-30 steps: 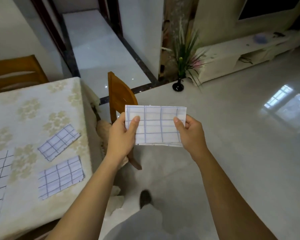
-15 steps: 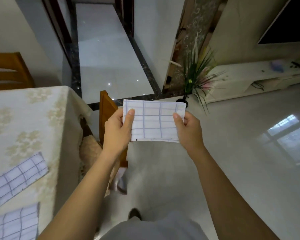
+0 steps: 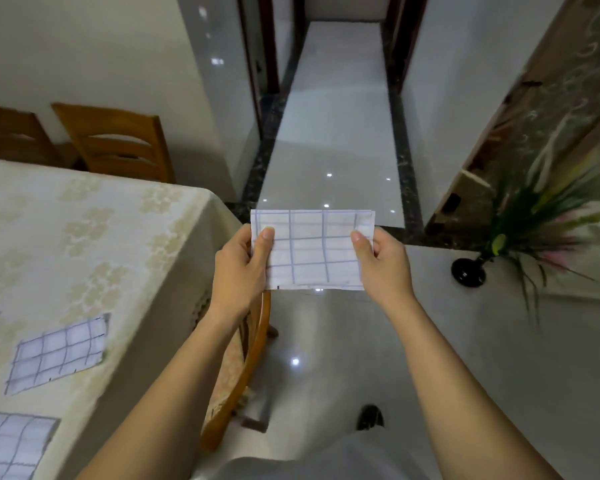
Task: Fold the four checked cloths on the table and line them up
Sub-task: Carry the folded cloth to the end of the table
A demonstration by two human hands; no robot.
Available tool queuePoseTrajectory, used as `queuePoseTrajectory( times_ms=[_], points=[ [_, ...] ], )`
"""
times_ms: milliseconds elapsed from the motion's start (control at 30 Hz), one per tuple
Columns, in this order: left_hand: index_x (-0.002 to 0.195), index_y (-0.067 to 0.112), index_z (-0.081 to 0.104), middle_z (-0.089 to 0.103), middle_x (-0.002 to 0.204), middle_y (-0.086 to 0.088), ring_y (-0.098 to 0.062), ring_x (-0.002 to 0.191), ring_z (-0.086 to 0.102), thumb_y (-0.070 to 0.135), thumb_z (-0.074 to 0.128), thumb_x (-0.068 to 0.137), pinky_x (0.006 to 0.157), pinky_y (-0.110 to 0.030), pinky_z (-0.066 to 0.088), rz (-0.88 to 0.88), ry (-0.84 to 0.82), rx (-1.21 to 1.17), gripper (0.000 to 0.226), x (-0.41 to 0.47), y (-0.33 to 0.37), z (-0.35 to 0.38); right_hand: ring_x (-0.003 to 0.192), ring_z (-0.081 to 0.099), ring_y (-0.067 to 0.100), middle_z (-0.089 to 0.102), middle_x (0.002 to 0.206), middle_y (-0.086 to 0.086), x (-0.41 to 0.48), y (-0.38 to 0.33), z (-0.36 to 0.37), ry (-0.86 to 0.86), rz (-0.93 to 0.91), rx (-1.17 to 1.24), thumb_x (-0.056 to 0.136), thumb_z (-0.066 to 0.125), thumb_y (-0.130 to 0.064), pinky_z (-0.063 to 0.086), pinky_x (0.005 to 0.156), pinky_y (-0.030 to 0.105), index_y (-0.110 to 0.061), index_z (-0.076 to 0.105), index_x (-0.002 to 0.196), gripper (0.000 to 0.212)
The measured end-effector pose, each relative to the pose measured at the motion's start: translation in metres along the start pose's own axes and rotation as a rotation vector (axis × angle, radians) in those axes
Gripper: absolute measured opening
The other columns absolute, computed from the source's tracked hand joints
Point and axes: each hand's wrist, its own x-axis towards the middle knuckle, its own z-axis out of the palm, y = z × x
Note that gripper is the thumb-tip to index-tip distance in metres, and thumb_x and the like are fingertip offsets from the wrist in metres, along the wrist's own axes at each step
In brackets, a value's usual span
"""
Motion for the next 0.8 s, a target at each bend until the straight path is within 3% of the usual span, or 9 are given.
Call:
queuePoseTrajectory(
  times_ms=[67, 167, 267, 333, 433, 533, 667, 800],
  points=[
    [0.112, 0.024, 0.066, 0.073, 0.1, 0.009, -0.005, 0.093, 0.07, 0.038, 0.048, 0.107, 0.078, -0.022, 0.057, -0.054, 0.049, -0.004, 0.024, 0.012, 0.013, 0.016, 0.074, 0.062, 0.01, 0.07, 0.08, 0.002, 0.033, 0.0, -0.012, -0.064, -0.027, -0.009, 0.1, 0.057, -0.031, 0.045, 0.067, 0.026, -0.016, 0.067, 0.093, 0.019],
    [0.115, 0.025, 0.065, 0.073, 0.102, 0.009, -0.006, 0.094, 0.07, 0.043, 0.046, 0.106, 0.08, -0.027, 0.059, -0.087, 0.165, 0.031, 0.027, 0.03, 0.03, 0.031, 0.093, 0.069, 0.012, 0.075, 0.096, -0.002, 0.077, -0.011, -0.027, -0.214, -0.081, 0.017, 0.1, 0.057, -0.029, 0.053, 0.082, 0.031, -0.019, 0.069, 0.105, 0.017],
    [0.113, 0.023, 0.066, 0.072, 0.098, 0.005, -0.007, 0.09, 0.069, 0.045, 0.046, 0.106, 0.076, -0.031, 0.059, -0.131, 0.288, 0.083, 0.03, 0.043, 0.036, 0.037, 0.099, 0.067, 0.001, 0.073, 0.103, -0.014, 0.11, -0.022, -0.032, -0.424, -0.084, 0.006, 0.102, 0.056, -0.025, 0.053, 0.083, 0.017, -0.025, 0.067, 0.117, 0.018],
    [0.111, 0.02, 0.066, 0.071, 0.097, 0.005, -0.005, 0.088, 0.068, 0.044, 0.046, 0.106, 0.072, -0.024, 0.056, -0.151, 0.358, 0.104, 0.032, 0.048, 0.036, 0.037, 0.096, 0.066, -0.006, 0.072, 0.101, -0.017, 0.126, -0.025, -0.023, -0.493, -0.091, 0.026, 0.102, 0.056, -0.022, 0.049, 0.077, 0.008, -0.024, 0.066, 0.118, 0.019],
    [0.101, 0.014, 0.065, 0.065, 0.085, 0.004, 0.0, 0.075, 0.061, 0.038, 0.047, 0.106, 0.062, -0.014, 0.046, -0.167, 0.461, 0.147, 0.03, 0.056, 0.031, 0.033, 0.093, 0.062, -0.014, 0.068, 0.101, -0.02, 0.145, -0.028, -0.002, -0.574, -0.113, 0.039, 0.102, 0.056, -0.02, 0.047, 0.072, 0.003, -0.024, 0.065, 0.119, 0.019],
    [0.091, 0.015, 0.061, 0.055, 0.073, 0.007, -0.001, 0.063, 0.052, 0.036, 0.049, 0.106, 0.057, -0.014, 0.038, -0.202, 0.54, 0.175, 0.029, 0.066, 0.022, 0.024, 0.091, 0.062, -0.015, 0.067, 0.1, -0.02, 0.165, -0.034, 0.021, -0.665, -0.151, 0.023, 0.102, 0.055, -0.021, 0.047, 0.068, 0.004, -0.027, 0.063, 0.118, 0.018],
    [0.087, 0.009, 0.058, 0.054, 0.071, 0.0, -0.005, 0.061, 0.049, 0.038, 0.049, 0.105, 0.053, -0.015, 0.035, -0.223, 0.627, 0.153, 0.036, 0.104, -0.002, 0.018, 0.098, 0.066, 0.001, 0.072, 0.103, -0.013, 0.212, -0.044, 0.049, -0.696, -0.213, -0.007, 0.101, 0.058, -0.023, 0.05, 0.071, 0.009, -0.024, 0.068, 0.117, 0.019],
    [0.091, 0.009, 0.06, 0.059, 0.076, -0.006, -0.012, 0.067, 0.055, 0.039, 0.049, 0.106, 0.055, -0.023, 0.038, -0.202, 0.614, 0.11, 0.036, 0.168, -0.021, 0.024, 0.096, 0.069, 0.003, 0.073, 0.097, -0.017, 0.27, -0.051, 0.069, -0.64, -0.208, -0.042, 0.1, 0.059, -0.021, 0.055, 0.078, 0.018, -0.031, 0.069, 0.109, 0.016]
  ],
)
